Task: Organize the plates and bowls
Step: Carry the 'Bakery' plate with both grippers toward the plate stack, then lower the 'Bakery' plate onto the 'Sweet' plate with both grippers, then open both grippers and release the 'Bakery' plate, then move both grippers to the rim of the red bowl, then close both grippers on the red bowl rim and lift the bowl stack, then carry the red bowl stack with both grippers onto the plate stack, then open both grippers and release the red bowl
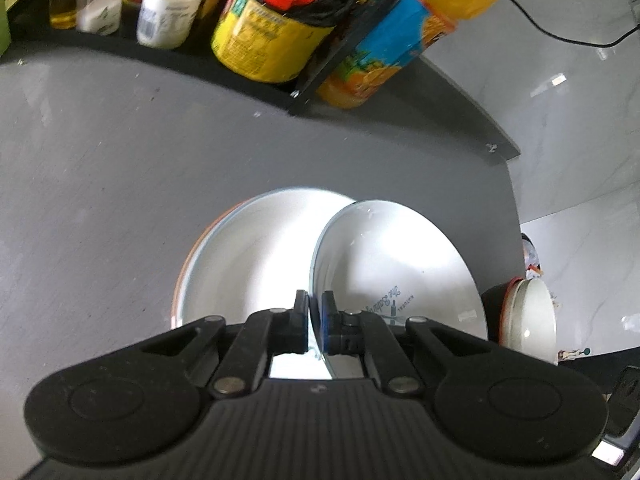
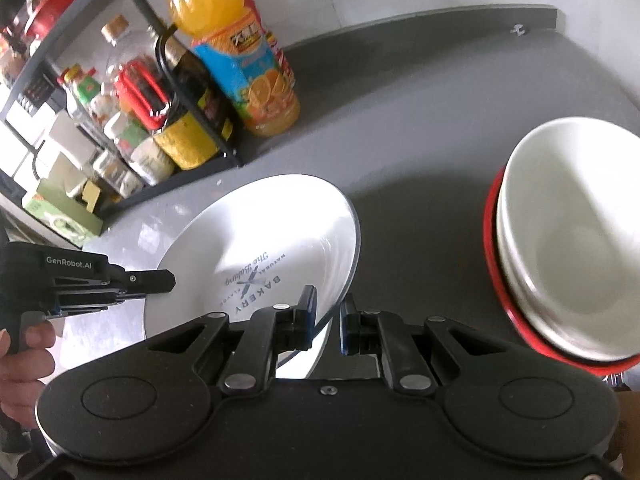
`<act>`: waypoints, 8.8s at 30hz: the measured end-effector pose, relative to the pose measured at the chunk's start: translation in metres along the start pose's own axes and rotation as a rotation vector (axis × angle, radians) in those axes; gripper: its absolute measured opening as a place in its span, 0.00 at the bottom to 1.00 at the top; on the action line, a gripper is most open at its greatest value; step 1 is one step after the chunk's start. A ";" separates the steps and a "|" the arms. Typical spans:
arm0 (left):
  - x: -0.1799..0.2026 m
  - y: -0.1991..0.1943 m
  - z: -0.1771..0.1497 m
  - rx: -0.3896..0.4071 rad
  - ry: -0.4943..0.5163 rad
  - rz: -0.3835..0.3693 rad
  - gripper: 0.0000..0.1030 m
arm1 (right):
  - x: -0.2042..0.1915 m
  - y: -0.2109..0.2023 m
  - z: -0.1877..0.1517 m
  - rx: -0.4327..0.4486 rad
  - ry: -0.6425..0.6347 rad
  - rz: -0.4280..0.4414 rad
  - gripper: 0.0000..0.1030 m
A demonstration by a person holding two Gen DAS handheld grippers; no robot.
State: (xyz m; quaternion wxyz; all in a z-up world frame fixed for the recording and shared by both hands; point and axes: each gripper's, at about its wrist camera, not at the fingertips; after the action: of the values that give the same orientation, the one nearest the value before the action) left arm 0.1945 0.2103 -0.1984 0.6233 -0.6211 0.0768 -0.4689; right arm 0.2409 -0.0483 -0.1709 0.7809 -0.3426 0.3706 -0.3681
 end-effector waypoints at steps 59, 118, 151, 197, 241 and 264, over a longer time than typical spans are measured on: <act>-0.015 -0.017 -0.003 0.007 0.009 0.143 0.41 | -0.034 0.040 -0.005 -0.112 0.011 -0.033 0.33; 0.237 0.124 -0.049 -0.123 0.120 0.155 0.76 | 0.237 -0.053 0.042 -0.027 0.237 -0.042 0.74; 0.224 0.125 -0.066 -0.128 -0.093 0.166 0.26 | 0.227 -0.024 0.053 -0.163 0.111 0.063 0.29; 0.039 -0.014 0.009 -0.104 -0.041 0.124 0.25 | -0.005 0.006 0.027 -0.097 0.103 0.057 0.29; 0.013 -0.042 0.038 -0.016 0.049 0.090 0.55 | -0.022 -0.016 0.025 0.020 0.207 0.008 0.53; 0.135 -0.133 -0.081 0.225 0.165 0.168 0.89 | 0.042 -0.168 -0.046 0.272 0.084 -0.032 0.95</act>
State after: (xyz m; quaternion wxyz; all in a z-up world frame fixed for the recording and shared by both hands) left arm 0.1486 0.0902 -0.0381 0.7175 -0.4982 0.1268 -0.4700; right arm 0.1684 -0.1782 -0.0714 0.7979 -0.2238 0.3444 -0.4411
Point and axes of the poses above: each gripper's, at about its wrist camera, not at the fingertips, and y roughly the way its jaws point, x to its right, z to its top
